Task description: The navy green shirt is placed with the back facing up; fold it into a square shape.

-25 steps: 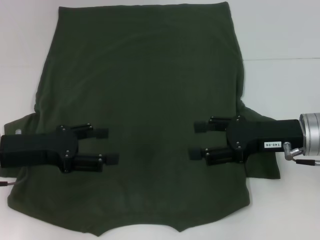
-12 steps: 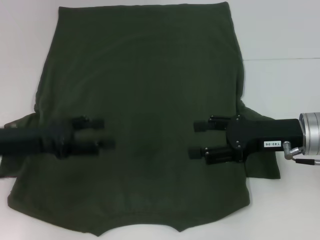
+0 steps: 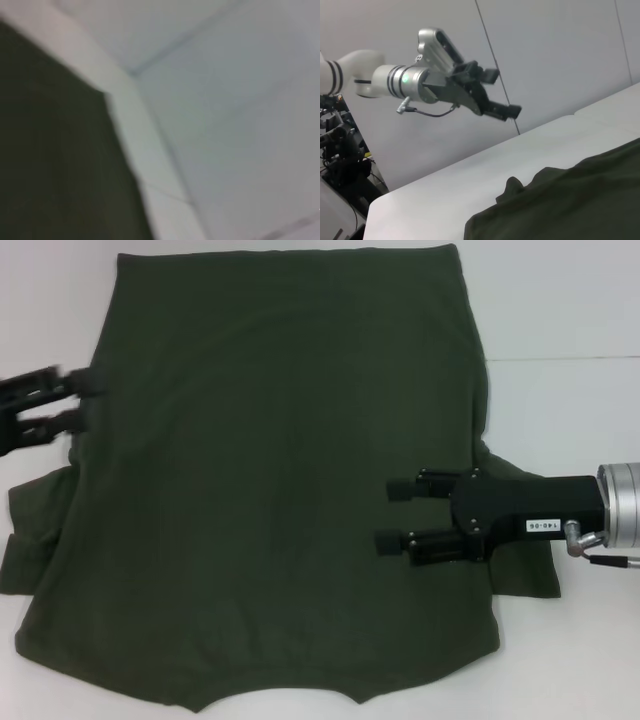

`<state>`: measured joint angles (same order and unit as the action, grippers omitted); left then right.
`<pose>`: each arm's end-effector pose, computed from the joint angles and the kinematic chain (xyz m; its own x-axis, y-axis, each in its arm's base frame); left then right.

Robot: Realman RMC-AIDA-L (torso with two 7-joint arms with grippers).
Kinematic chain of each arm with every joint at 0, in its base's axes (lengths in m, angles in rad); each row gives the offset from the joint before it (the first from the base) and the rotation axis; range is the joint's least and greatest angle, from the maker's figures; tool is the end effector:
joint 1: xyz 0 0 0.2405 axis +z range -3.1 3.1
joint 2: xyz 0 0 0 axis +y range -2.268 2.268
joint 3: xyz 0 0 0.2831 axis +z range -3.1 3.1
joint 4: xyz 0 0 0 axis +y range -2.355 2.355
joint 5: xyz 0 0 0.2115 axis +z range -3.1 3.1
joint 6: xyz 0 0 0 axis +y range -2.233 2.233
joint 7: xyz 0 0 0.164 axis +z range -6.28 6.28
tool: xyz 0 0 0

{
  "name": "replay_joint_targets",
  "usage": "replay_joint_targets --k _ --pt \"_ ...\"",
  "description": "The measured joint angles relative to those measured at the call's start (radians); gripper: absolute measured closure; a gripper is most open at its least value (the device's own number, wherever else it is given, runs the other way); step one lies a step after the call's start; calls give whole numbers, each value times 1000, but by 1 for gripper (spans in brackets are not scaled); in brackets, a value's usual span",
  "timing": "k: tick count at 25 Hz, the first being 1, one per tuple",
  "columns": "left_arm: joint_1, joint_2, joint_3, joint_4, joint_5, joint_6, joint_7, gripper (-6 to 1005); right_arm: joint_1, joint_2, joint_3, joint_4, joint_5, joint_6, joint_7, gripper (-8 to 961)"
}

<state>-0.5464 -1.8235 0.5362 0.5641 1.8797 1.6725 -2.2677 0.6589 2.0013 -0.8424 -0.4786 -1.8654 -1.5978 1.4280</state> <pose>-0.3009 0.3766 0.0969 0.1091 0.7939 0.5982 0.8920 -0.3437 0.2935 0.2361 0.3650 -0.0378 0.7742 -0.3720 -0.5121 -0.4097 -0.9112 0.0426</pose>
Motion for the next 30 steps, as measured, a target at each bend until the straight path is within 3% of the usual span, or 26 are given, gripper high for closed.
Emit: replay_joint_targets --k 6,12,30 --pt "42 27 -153 24 282 -80 -108 66 1 -7 -3 0 -1 5 0 40" --pt "61 23 -175 20 405 -189 -102 65 0 -7 -10 1 -5 22 -2 40" --pt "29 8 -80 -54 428 -379 -9 73 2 0 -11 0 -14 33 -3 41"
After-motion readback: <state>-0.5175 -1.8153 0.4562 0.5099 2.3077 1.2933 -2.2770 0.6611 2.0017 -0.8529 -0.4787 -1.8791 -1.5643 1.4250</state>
